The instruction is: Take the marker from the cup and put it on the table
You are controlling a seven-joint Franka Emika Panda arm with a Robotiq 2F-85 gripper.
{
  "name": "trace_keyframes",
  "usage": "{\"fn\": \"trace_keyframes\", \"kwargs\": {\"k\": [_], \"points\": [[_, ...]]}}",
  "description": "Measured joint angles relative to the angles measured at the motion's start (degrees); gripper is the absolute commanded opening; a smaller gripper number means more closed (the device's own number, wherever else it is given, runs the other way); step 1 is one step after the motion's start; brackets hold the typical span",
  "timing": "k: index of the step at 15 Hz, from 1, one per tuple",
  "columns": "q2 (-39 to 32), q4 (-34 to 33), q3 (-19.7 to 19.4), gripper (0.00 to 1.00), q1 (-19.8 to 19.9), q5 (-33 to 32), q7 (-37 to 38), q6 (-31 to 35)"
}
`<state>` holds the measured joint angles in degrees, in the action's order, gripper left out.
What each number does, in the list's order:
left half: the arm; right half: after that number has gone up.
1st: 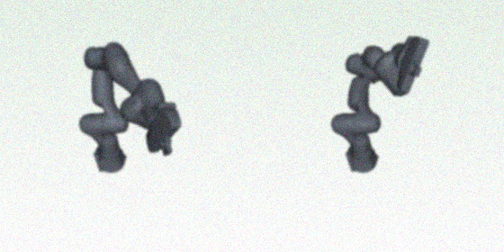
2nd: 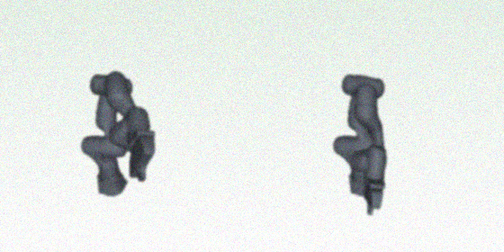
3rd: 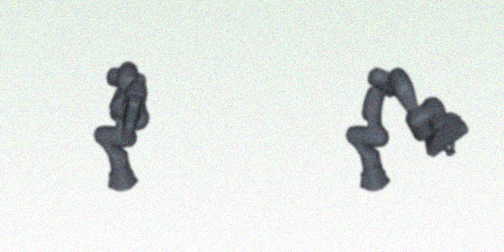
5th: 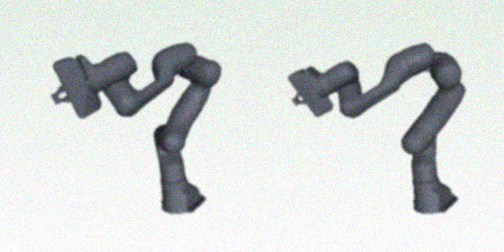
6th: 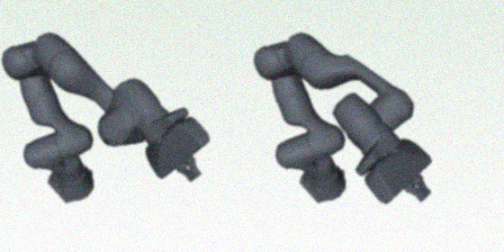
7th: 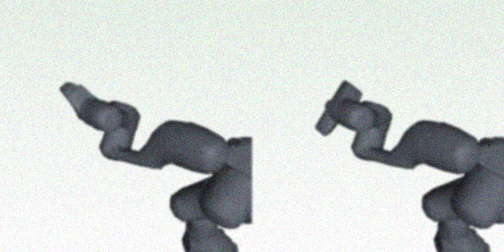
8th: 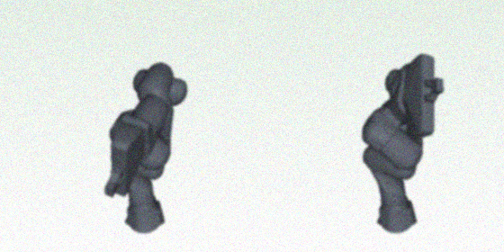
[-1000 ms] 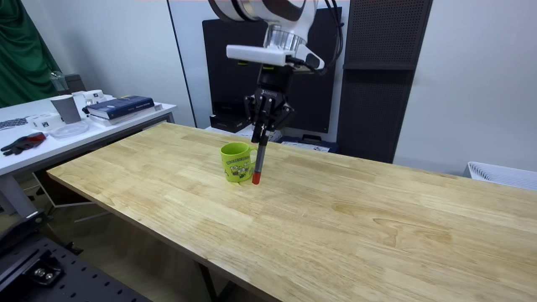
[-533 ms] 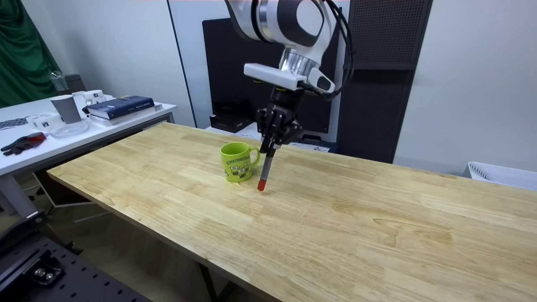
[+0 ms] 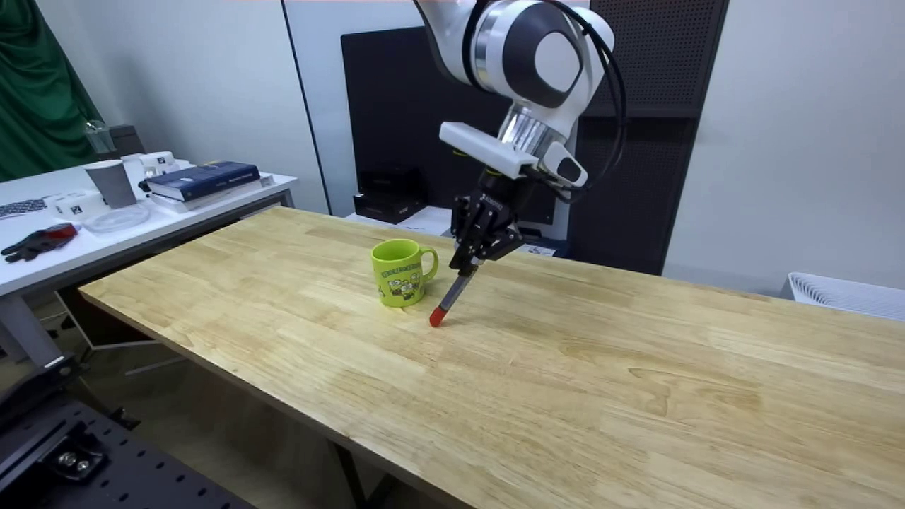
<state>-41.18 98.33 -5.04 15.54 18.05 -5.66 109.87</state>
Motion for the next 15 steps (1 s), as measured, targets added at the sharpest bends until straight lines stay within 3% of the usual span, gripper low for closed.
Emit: {"fn": "trace_keyframes", "kwargs": {"k": [1, 9, 15], "points": [[-0.42, -0.39, 0.00, 0.47, 0.20, 0.12, 0.05, 0.00], [-1.10, -1.80, -0.03, 0.98, 0.36, -0.08, 0.14, 2.38], [4.54, 1.29, -0.85, 1.00, -4.58, -8.90, 1.19, 13.26]]}}
